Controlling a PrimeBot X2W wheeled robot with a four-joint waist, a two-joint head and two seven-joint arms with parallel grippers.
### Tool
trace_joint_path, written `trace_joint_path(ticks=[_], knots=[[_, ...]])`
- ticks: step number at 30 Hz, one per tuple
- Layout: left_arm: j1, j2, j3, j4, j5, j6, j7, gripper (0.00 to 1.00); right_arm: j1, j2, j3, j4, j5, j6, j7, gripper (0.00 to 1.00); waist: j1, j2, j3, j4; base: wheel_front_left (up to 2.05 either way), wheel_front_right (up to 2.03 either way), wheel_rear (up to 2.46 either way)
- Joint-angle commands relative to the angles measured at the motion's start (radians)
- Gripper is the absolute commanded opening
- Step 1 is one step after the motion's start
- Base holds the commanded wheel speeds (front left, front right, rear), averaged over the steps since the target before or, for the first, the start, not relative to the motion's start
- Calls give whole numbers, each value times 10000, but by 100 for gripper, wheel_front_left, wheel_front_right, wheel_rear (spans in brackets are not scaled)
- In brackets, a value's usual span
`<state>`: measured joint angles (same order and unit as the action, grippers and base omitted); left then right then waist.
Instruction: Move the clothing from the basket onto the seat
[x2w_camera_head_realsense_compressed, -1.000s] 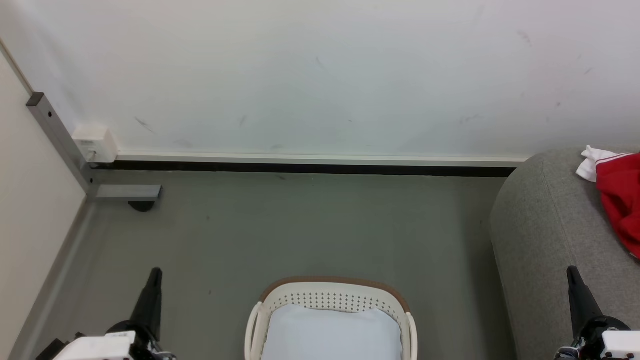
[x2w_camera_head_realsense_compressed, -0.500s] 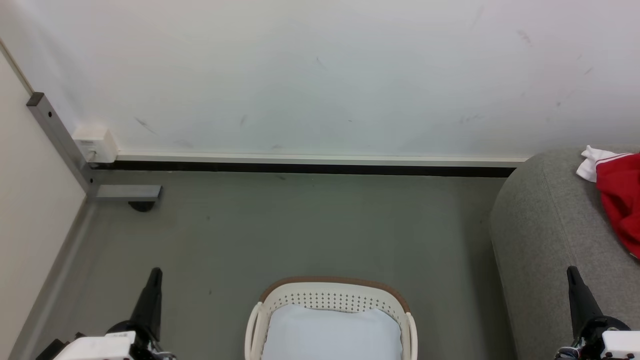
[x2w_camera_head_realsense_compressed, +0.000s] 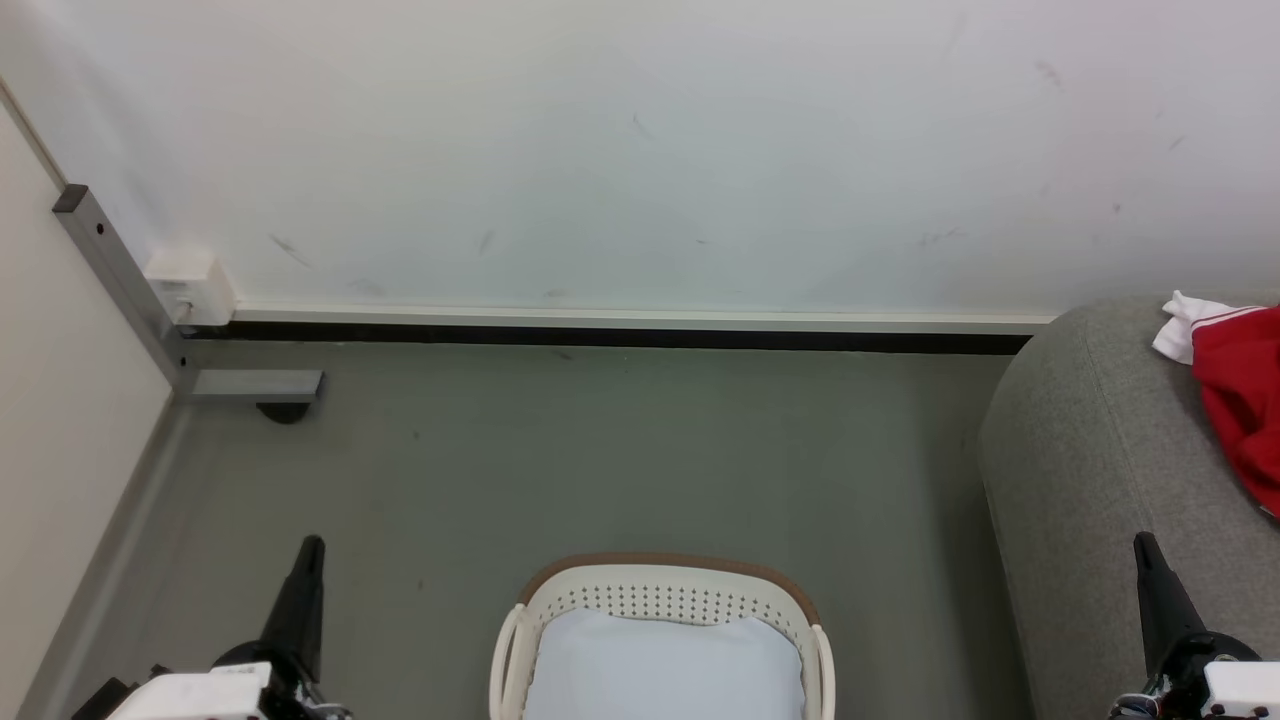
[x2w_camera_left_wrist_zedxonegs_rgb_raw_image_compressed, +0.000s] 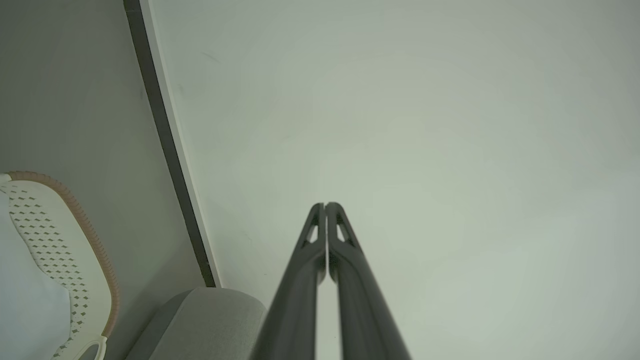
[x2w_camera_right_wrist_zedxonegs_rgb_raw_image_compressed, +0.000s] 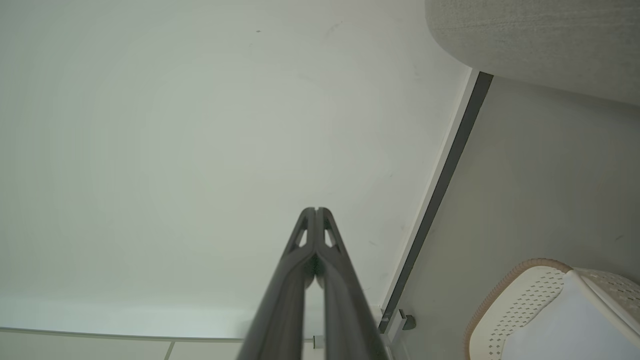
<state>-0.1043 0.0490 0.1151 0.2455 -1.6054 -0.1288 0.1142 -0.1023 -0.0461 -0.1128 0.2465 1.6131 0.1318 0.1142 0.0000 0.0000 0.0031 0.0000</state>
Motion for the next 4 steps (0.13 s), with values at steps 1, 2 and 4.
trace_joint_path(ticks=[1, 2, 4], knots=[[-79, 22, 14, -36, -140, -50, 33, 0, -125, -78, -35, -50, 1, -21, 30, 0, 0, 0, 0, 0, 0, 0, 0], [-79, 22, 14, -36, -140, -50, 33, 0, -125, -78, -35, -50, 1, -21, 30, 0, 0, 0, 0, 0, 0, 0, 0], [-79, 22, 14, -36, -140, -50, 33, 0, -125, -78, -35, -50, 1, -21, 30, 0, 0, 0, 0, 0, 0, 0, 0]])
